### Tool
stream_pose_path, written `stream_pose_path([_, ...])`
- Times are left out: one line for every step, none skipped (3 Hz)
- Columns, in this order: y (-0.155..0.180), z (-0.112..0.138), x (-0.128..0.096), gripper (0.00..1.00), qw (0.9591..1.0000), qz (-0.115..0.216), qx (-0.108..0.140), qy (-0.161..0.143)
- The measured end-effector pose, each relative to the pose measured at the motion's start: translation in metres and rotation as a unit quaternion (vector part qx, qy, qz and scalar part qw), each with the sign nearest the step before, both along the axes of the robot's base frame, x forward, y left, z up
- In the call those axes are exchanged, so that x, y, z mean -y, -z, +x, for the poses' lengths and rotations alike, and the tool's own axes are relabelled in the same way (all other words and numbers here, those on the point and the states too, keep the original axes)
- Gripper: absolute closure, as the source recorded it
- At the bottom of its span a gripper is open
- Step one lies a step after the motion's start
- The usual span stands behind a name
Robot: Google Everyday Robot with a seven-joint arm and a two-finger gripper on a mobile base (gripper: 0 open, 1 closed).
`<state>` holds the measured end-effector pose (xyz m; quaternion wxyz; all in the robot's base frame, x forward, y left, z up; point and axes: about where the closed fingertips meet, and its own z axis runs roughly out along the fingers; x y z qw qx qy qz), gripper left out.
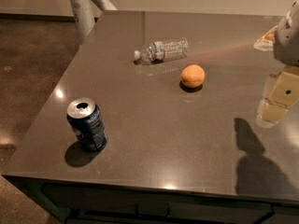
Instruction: Pick orange
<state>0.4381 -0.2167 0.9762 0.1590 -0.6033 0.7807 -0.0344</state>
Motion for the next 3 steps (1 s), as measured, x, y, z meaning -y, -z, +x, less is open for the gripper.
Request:
stream_pose_path([0.0,0.0,0.0,0.0,1.0,0.0,0.001,0.0])
stream_pose_path([0.003,0.011,-0.003,0.0,0.9999,0.006,0.007,0.009])
stream_pose_path([0.013,0.03,-0.012,0.0,0.9997,0.012,0.01,0.019])
